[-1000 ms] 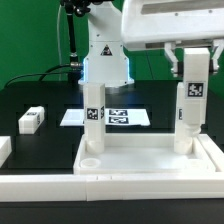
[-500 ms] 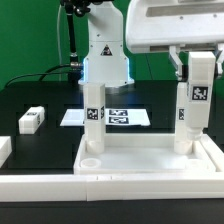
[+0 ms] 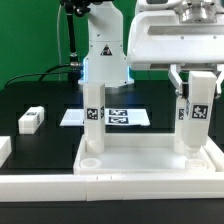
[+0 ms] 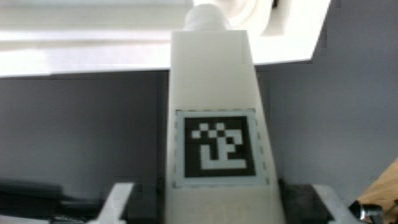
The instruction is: Assemble desk
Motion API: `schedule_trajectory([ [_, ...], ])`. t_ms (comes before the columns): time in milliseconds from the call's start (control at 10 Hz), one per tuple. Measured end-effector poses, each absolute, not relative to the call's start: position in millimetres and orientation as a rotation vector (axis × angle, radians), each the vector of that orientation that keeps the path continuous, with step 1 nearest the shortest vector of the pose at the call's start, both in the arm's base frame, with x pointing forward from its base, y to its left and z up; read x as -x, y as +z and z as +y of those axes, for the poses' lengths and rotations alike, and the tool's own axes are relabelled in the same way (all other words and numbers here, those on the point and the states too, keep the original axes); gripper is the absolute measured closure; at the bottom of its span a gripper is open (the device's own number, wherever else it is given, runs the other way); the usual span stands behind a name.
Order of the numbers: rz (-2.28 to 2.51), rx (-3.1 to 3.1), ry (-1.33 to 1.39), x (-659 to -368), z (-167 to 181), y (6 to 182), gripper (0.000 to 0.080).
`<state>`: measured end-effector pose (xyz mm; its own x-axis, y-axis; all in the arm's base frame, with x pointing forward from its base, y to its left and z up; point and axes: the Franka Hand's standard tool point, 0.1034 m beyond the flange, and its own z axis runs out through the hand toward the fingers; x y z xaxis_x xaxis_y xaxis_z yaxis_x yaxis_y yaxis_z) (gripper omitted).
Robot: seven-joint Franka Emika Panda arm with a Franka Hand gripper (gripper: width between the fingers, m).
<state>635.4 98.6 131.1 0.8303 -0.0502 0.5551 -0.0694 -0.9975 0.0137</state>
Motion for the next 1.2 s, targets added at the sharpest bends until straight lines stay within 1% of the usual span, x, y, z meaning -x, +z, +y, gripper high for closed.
schedule_trajectory([
  [600, -0.089, -2.982, 0.879, -630.5, 107.2, 119.8, 0.0511],
  [900, -0.084, -2.981, 0.882, -631.8, 109.4, 118.9, 0.0511],
  [1200, -0.080, -2.985, 0.867, -628.8, 112.2, 111.2, 0.0511],
])
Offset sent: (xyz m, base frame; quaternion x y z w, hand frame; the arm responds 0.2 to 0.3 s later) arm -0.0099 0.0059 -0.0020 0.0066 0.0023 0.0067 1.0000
